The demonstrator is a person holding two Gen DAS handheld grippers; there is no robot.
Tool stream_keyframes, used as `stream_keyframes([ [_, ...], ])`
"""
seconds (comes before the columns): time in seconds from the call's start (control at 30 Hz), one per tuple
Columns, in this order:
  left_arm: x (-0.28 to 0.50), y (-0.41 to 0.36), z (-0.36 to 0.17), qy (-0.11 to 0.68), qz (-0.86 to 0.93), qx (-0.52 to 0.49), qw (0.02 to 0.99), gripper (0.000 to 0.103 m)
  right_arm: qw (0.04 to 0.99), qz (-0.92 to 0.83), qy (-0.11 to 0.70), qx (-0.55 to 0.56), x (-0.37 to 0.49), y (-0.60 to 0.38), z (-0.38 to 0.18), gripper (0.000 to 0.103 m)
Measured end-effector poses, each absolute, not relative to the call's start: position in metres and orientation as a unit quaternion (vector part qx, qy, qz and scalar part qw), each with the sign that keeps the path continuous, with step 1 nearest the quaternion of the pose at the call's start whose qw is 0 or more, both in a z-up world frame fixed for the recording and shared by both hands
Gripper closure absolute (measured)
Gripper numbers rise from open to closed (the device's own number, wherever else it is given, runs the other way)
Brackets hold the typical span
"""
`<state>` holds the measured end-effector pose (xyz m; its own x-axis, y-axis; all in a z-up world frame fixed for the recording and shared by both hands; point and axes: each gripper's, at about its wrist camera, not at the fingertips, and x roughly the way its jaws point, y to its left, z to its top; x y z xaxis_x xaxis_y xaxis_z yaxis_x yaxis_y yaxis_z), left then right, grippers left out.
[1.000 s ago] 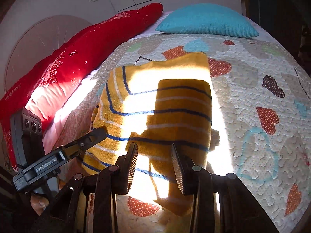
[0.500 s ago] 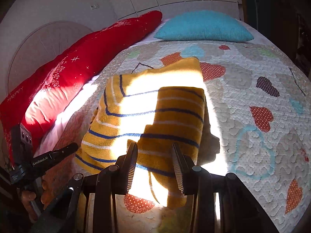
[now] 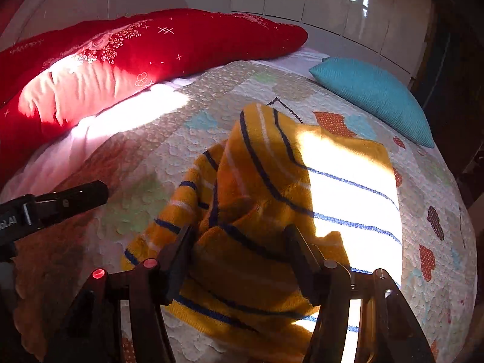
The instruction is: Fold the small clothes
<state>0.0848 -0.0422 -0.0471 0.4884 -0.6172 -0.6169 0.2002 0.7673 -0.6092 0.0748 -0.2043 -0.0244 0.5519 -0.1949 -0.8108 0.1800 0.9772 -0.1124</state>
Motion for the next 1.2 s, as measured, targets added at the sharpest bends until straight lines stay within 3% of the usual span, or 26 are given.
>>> stream_keyframes([
  [0.03, 0.085, -0.039, -0.048, 0.443, -0.244, -0.239, 0.829, 0.052, 0.872, -0.117, 0.476, -0.008, 0.080, -0.207, -0.033, 0.088],
  [0.13, 0.087, -0.028, -0.050, 0.446, -0.235, -0.249, 0.827, 0.052, 0.873, -0.119, 0.472, 0.043, 0.079, -0.219, -0.032, 0.090],
  [0.33, 0.088, -0.005, -0.046, 0.435, -0.223, -0.275, 0.828, 0.051, 0.884, -0.084, 0.450, 0.094, 0.074, -0.204, -0.005, 0.090],
  [0.57, 0.089, -0.007, -0.047, 0.436, -0.219, -0.275, 0.828, 0.051, 0.862, -0.059, 0.483, 0.145, 0.081, -0.197, -0.043, 0.089],
  [0.67, 0.092, -0.014, -0.046, 0.437, -0.222, -0.277, 0.827, 0.046, 0.871, -0.039, 0.467, 0.147, 0.074, -0.196, -0.047, 0.075],
  [0.73, 0.093, -0.019, -0.046, 0.437, -0.229, -0.283, 0.823, 0.043, 0.875, -0.015, 0.466, 0.131, 0.065, -0.191, -0.040, 0.055],
  [0.77, 0.094, -0.023, -0.045, 0.436, -0.234, -0.285, 0.821, 0.042, 0.876, -0.004, 0.466, 0.122, 0.058, -0.188, -0.036, 0.054],
  [1.07, 0.067, -0.097, -0.019, 0.400, -0.341, -0.208, 0.825, 0.033, 0.888, -0.025, 0.432, 0.155, -0.022, -0.244, -0.003, 0.054],
  [1.13, 0.061, -0.114, -0.018, 0.400, -0.357, -0.183, 0.824, 0.033, 0.894, -0.064, 0.412, 0.163, -0.031, -0.267, 0.005, 0.067],
  [1.2, 0.060, -0.125, -0.022, 0.411, -0.339, -0.156, 0.832, 0.033, 0.891, -0.094, 0.407, 0.179, -0.031, -0.288, 0.007, 0.072],
])
